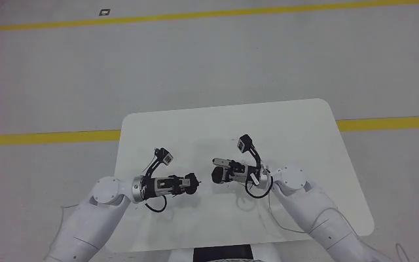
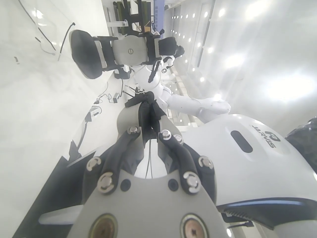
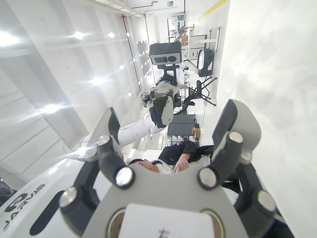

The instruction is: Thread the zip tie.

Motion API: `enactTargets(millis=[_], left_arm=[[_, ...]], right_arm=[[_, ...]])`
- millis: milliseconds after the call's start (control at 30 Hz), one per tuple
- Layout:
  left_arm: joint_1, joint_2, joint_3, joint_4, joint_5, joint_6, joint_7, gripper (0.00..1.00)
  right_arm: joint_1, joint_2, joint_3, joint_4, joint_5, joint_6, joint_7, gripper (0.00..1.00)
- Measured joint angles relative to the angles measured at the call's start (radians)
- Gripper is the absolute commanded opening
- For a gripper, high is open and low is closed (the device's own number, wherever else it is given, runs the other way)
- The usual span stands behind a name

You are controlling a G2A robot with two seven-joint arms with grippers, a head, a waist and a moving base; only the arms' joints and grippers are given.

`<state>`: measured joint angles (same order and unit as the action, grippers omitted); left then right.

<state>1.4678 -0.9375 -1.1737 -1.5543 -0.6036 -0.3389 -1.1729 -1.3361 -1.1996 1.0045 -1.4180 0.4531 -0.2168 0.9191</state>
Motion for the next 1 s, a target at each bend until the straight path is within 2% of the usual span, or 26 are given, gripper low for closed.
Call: enactTargets(millis=[100, 333, 367, 533, 633, 1000], left_arm=[[-0.012, 0.001, -0.007, 0.026, 0.039, -0.001, -0.011, 0.00], [-0.013, -0.005, -0.072, 0.098, -0.001, -0.001, -0.211, 0.00], [-0.012, -0.006, -0.078, 0.099, 0.002, -0.001, -0.223, 0.00], [-0.007, -0.001, -0.092, 0.077, 0.064, -0.001, -0.217, 0.00], [-0.008, 0.005, -0.086, 0.065, 0.083, -0.001, -0.217, 0.00], [-0.017, 0.010, -0.079, 0.051, 0.079, -0.001, -0.217, 0.00]], right_arm=[[0.000, 0.000, 0.000, 0.000, 0.000, 0.000, 0.000, 1.00], [0.000, 0.000, 0.000, 0.000, 0.000, 0.000, 0.000, 1.00], [0.000, 0.000, 0.000, 0.000, 0.000, 0.000, 0.000, 1.00], [0.000, 0.000, 0.000, 0.000, 0.000, 0.000, 0.000, 1.00], [0.000, 0.000, 0.000, 0.000, 0.000, 0.000, 0.000, 1.00], [0.000, 0.000, 0.000, 0.000, 0.000, 0.000, 0.000, 1.00]])
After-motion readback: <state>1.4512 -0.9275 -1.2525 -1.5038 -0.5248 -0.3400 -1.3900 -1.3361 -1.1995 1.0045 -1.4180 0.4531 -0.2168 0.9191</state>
